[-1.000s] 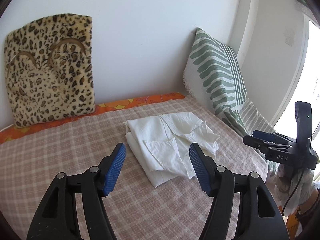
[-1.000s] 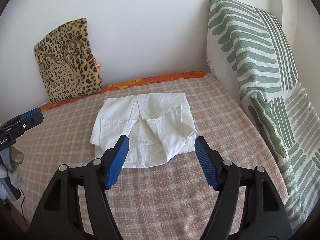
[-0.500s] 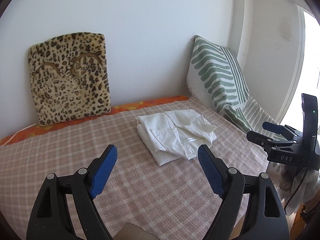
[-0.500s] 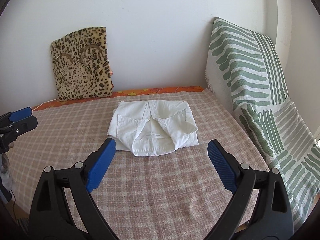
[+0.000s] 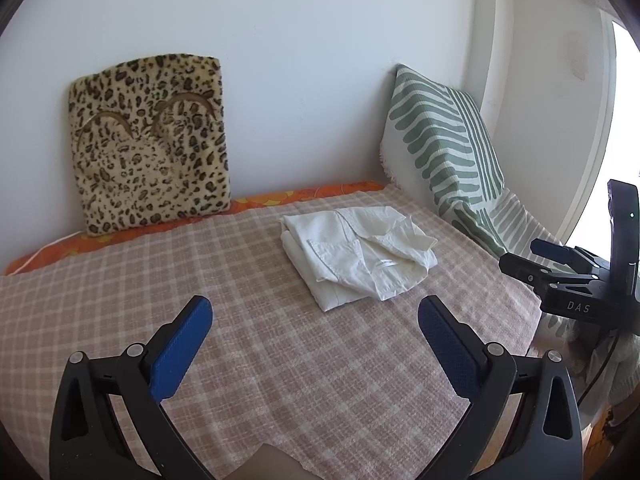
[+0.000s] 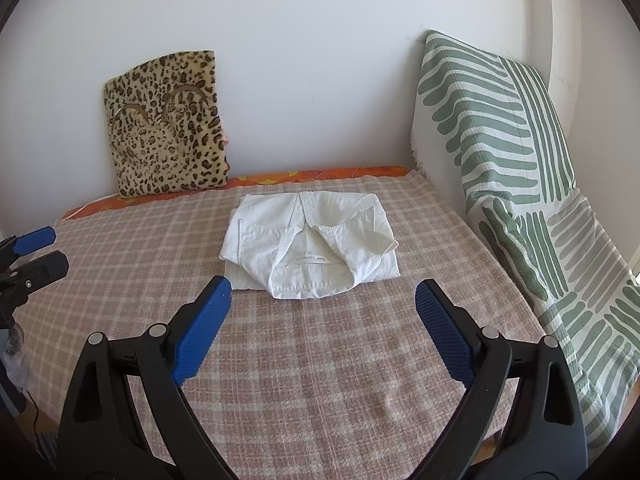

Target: Fold small clothes

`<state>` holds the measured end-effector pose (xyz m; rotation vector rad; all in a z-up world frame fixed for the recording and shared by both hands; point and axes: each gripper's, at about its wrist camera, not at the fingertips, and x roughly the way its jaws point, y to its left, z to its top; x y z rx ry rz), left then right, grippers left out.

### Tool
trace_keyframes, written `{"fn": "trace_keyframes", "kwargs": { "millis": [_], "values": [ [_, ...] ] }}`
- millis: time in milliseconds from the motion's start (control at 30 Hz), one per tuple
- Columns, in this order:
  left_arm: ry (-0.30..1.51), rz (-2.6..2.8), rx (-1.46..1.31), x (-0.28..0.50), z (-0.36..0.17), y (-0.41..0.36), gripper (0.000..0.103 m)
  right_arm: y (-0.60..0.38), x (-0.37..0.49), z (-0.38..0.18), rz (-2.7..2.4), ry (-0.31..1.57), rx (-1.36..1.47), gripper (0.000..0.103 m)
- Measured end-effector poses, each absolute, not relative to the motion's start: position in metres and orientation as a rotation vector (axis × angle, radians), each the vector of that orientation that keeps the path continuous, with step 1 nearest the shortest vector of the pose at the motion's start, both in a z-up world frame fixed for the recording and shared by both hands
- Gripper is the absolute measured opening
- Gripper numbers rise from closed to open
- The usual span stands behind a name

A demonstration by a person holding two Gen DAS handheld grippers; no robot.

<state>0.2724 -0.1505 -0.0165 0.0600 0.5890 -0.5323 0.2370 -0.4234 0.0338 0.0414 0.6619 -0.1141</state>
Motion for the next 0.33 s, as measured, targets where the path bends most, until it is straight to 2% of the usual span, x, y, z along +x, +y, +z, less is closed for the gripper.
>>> {"fn": "trace_keyframes", "kwargs": {
  "millis": [333],
  "values": [
    [0.561,-0.52,0.106,0.2666,-0.0195,-0.1523,0.102,-0.4246,0.2354,0.0293,-0.115,0.67,0.043,0.095]
  ]
}}
